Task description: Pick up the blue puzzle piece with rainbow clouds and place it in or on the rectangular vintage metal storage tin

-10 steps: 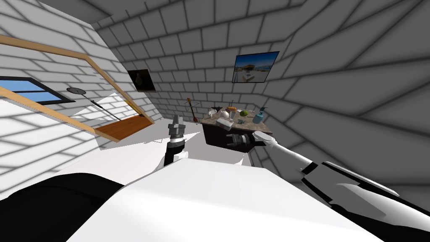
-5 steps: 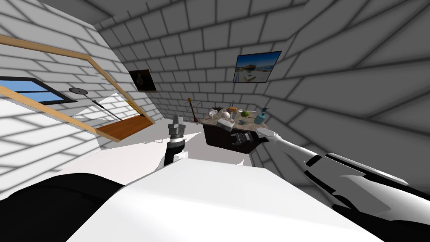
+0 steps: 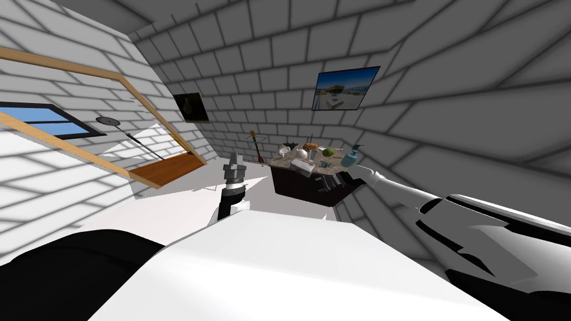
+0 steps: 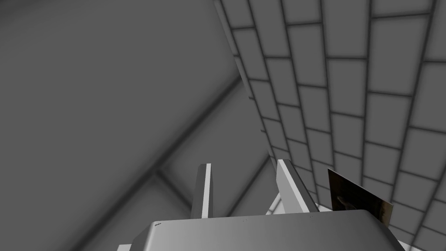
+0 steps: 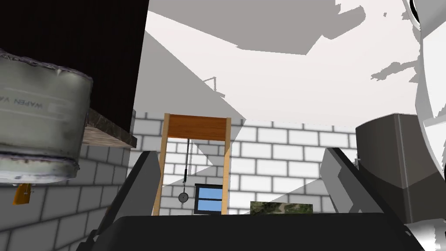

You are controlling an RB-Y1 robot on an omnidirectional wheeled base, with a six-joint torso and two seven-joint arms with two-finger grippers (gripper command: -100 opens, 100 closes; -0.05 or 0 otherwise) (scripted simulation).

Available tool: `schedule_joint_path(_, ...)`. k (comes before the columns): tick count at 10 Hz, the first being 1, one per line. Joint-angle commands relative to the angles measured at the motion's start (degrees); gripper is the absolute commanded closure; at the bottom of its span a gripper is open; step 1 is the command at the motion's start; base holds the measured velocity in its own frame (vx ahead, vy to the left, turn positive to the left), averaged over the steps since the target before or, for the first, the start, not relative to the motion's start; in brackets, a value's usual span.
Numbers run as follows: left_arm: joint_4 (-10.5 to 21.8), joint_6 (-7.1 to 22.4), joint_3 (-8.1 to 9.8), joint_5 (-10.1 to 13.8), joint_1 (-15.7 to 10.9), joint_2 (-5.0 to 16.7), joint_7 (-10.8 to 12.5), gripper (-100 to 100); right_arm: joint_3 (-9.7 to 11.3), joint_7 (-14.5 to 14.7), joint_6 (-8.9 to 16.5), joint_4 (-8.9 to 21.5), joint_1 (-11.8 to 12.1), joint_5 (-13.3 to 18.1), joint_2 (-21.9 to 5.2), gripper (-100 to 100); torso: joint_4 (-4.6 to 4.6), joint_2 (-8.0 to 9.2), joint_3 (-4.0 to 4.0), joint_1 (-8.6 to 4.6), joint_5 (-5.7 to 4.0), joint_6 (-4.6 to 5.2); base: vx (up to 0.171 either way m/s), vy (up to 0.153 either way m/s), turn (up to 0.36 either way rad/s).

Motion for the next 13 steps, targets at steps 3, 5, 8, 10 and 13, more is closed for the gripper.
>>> schedule_joint_path(3, 0.0, 0.0, 0.0, 0.0, 0.0, 0.0, 0.0, 0, 4.3, 0.2, -1.4, 5.6, -5.7, 2.7, -1.7, -100, -0.01, -0.03, -0.02, 0.01, 0.0, -0.01, 0.083, 0.044, 0.019)
schedule_joint_path(5, 0.0, 0.0, 0.0, 0.0, 0.0, 0.0, 0.0, 0, 6.9, 0.6, -2.1, 9.8, -8.7, 4.3, -3.2, -100, 0.0, 0.09, 0.04, -0.07, -0.02, -0.01, 0.059, 0.026, 0.02)
schedule_joint_path(8, 0.0, 0.0, 0.0, 0.0, 0.0, 0.0, 0.0, 0, 9.4, 1.0, -2.7, 13.0, -11.6, 5.7, -4.5, -100, -0.03, -0.11, -0.06, 0.01, -0.01, -0.02, 0.1, 0.043, 0.026)
schedule_joint_path(10, 0.0, 0.0, 0.0, 0.0, 0.0, 0.0, 0.0, 0, 13.5, 1.7, -3.8, 18.1, -16.3, 8.4, -6.7, -100, -0.04, -0.15, -0.09, 0.06, 0.01, -0.01, 0.18, 0.072, 0.055)
schedule_joint_path(13, 0.0, 0.0, 0.0, 0.0, 0.0, 0.0, 0.0, 0, 18.2, 2.5, -4.7, 23.8, -20.3, 10.8, -8.0, -100, -0.1, -0.35, -0.22, 0.07, 0.01, -0.03, 0.189, 0.058, 0.05)
